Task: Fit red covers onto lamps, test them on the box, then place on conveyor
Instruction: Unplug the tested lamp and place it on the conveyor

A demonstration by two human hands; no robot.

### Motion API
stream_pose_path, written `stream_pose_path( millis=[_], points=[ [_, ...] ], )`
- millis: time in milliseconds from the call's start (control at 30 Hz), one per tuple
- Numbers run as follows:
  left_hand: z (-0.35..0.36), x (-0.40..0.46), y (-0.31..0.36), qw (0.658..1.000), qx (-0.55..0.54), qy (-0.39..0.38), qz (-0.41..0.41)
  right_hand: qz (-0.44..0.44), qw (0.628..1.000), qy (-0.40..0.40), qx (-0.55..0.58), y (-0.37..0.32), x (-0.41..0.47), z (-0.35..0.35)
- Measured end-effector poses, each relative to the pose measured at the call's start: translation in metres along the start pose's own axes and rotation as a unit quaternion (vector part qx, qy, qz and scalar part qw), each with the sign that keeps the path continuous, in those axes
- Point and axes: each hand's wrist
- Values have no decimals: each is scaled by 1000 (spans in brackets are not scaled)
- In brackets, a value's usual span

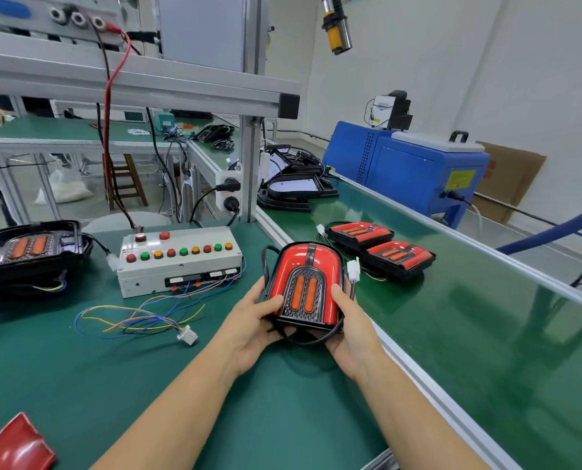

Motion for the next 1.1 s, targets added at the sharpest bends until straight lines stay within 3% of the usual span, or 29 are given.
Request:
stream_pose_path(
  millis=[300,600,700,933,1100],
  points=[
    [13,6,-4,997,-16,-81,3,-42,999,-17,-19,-17,-8,-7],
    [31,20,-10,990,-11,-137,-7,-39,999,-13,33,-34,-18,-22],
    [43,26,-12,991,13,-134,-12,-69,996,22,46,-37,-19,-28],
    [75,40,-19,979,182,-89,5,-114,982,104,112,-41,-20,-47],
    [89,46,-20,966,240,-92,-25,-149,960,206,116,-56,-17,-69]
  ],
)
Point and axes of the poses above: each hand's wrist, its own x-axis towards the middle knuckle, its own z-axis out of the palm, y = z × x, and after that the axes turned 10 degrees about -y, right-handed
